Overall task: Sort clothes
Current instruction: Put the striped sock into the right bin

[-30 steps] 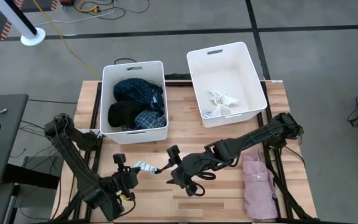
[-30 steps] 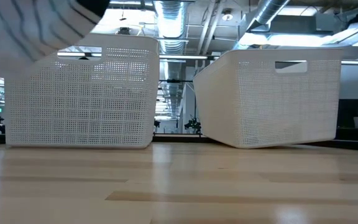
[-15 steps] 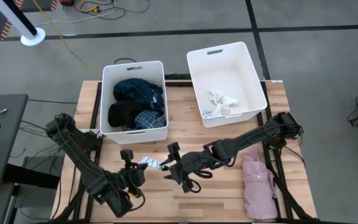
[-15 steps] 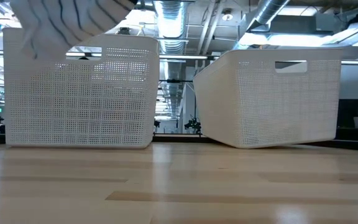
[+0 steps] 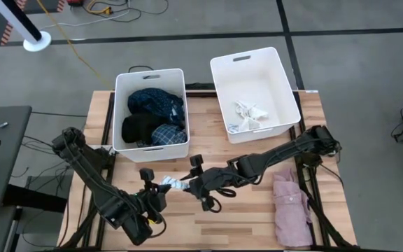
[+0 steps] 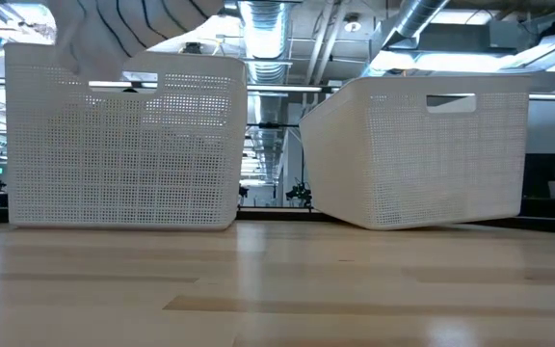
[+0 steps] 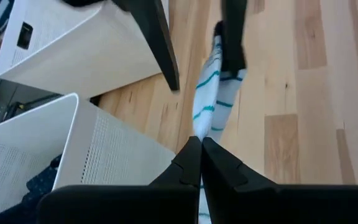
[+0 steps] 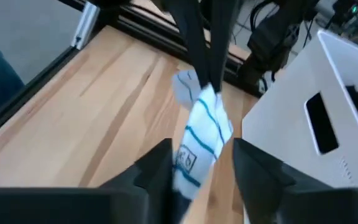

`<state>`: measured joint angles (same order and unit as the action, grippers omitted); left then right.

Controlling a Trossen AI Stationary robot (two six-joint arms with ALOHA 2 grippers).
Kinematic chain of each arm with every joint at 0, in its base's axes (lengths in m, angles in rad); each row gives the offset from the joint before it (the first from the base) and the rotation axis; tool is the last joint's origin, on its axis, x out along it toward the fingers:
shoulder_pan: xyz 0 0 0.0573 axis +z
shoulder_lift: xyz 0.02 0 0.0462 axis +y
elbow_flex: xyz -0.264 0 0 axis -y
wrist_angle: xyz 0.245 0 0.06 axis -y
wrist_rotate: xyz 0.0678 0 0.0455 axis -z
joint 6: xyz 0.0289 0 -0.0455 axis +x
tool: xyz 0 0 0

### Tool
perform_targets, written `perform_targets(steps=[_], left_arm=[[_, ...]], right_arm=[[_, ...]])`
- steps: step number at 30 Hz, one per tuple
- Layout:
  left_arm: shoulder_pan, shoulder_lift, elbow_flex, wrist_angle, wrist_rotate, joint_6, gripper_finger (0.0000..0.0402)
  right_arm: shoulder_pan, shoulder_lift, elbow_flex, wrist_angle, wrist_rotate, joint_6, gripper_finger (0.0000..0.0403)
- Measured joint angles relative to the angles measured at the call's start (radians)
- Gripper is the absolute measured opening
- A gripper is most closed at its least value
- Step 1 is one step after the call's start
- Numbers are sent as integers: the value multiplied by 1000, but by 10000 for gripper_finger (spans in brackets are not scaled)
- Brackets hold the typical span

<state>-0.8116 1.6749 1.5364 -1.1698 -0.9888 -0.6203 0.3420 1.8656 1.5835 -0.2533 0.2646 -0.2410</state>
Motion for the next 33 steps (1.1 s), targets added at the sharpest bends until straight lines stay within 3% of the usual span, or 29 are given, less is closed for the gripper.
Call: perform_targets(steps=[10,18,21,29,33], left_arm=[[0,0,0,18,1,22,0],[-1,0,0,9,13,-14,9],[-12,0,0,-15,-20,-47,44],[-56,0,0,-135,-84,-204,188],[-83,0,-15,-145,-73,-267,224]], right_arm=[[-2,28,-1,-21,4,-28,16],[-2,26,1,-4,44,-73,3],[-5,18,11,-42,109,-91,2],[-5,-38,96,-180,293,-158,1],[-15,-98,125,-236,420,-188,1]])
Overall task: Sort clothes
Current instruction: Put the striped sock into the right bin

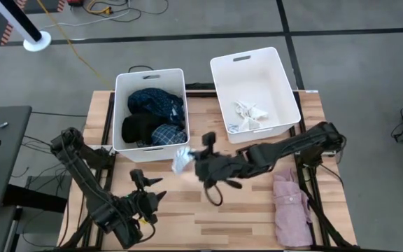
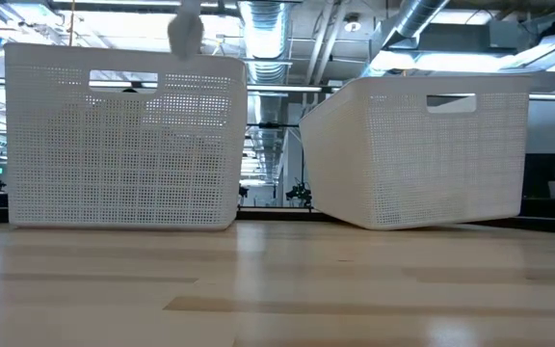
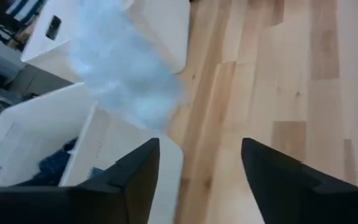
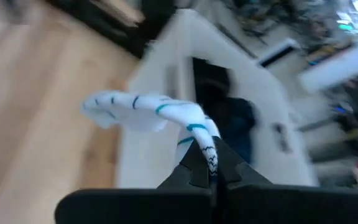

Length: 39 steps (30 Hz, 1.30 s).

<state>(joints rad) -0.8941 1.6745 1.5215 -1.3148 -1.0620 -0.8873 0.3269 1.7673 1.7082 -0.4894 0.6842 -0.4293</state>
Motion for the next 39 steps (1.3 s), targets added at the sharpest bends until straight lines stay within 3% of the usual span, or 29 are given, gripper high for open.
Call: perform_targets(steps=[7,15,21,31,39], left_arm=[[-45,0,-118,71,12,-81,226],[-70,1,-272,264,13,-130,225],[-70,1,-353,406,7,-121,224],[-70,1,-415,557,-20,-105,224],[-71,1,-415,576,-24,-105,224]], right_arm=[[-93,-163,2,-133,110,58,0],[-286,-339,2,-349,112,186,0],[-460,-402,2,-515,106,290,0],[-730,-340,2,-725,-10,379,0],[-850,-202,-1,-869,-93,404,3]])
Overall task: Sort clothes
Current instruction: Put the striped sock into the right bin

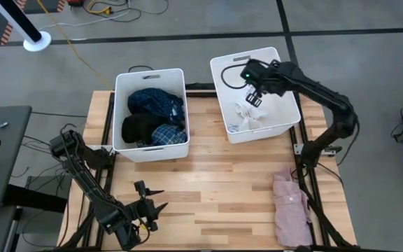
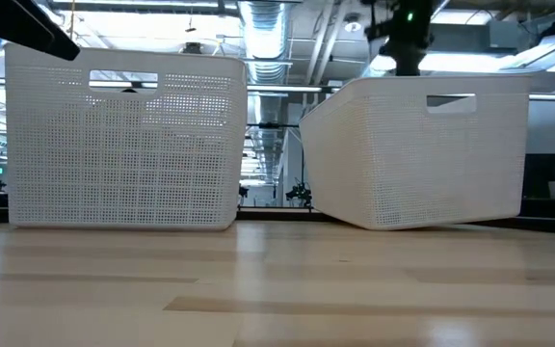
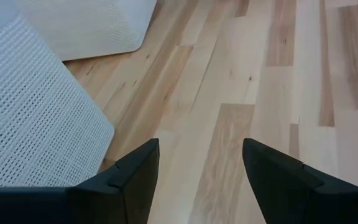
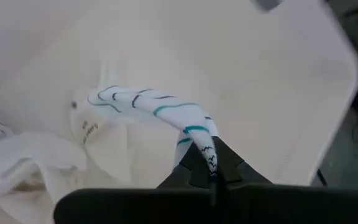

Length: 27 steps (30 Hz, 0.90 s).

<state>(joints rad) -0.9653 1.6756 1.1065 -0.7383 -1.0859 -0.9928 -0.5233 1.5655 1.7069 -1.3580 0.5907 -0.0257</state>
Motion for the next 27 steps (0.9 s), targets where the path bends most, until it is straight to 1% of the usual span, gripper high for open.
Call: perform_targets(steps=[2,7,18,22,27], left_arm=[[0,0,0,7,0,4,224],[0,0,0,8,0,5,224],[0,0,0,7,-3,13,224],[0,0,0,7,-17,14,224],[0,0,0,7,-19,13,224]], right_arm=[[-13,28,-16,-19,-8,0,3],[-61,73,-70,-34,-86,0,4],[-162,77,-236,5,-220,3,10],[-166,77,-287,39,-229,3,24],[-164,76,-313,60,-233,4,45]])
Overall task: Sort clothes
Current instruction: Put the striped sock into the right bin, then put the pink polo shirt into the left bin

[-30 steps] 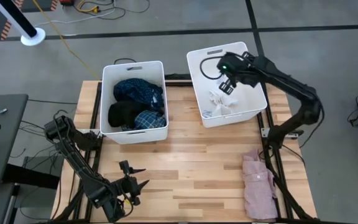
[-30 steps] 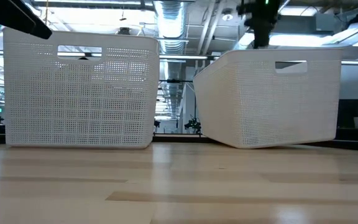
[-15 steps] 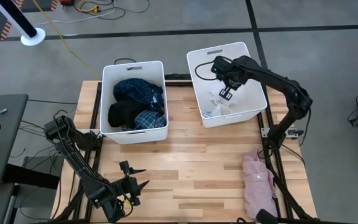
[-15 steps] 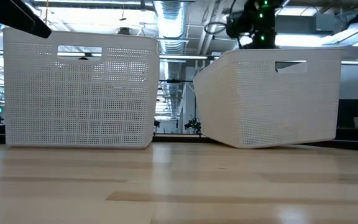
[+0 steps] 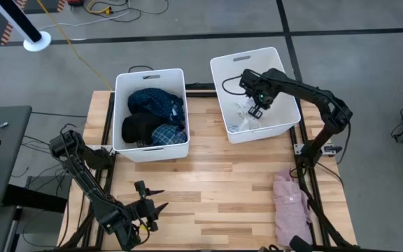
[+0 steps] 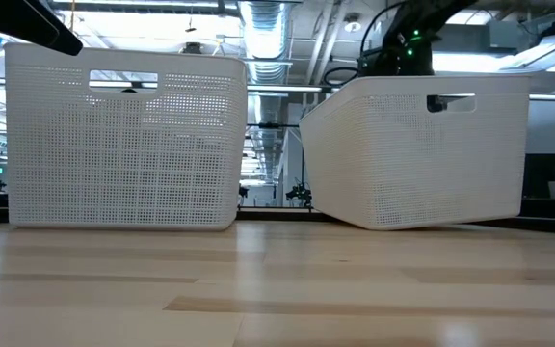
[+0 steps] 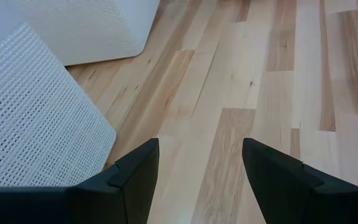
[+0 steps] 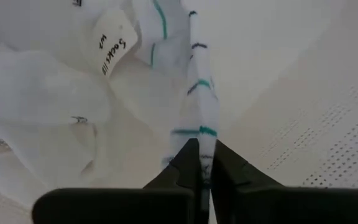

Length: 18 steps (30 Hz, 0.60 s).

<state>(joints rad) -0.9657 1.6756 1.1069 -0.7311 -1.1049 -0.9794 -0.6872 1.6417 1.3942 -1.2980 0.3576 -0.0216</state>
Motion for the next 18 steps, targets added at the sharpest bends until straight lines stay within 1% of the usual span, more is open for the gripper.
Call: perform_targets(steps=[5,13,18], left_arm=[[0,0,0,1,-1,-2,224],[0,0,1,10,-2,-1,224],[0,0,1,10,-2,0,224]], right_arm=[[-1,0,-7,1,0,7,59],[5,-5,-7,4,0,7,71],[21,-49,-7,45,0,7,86]])
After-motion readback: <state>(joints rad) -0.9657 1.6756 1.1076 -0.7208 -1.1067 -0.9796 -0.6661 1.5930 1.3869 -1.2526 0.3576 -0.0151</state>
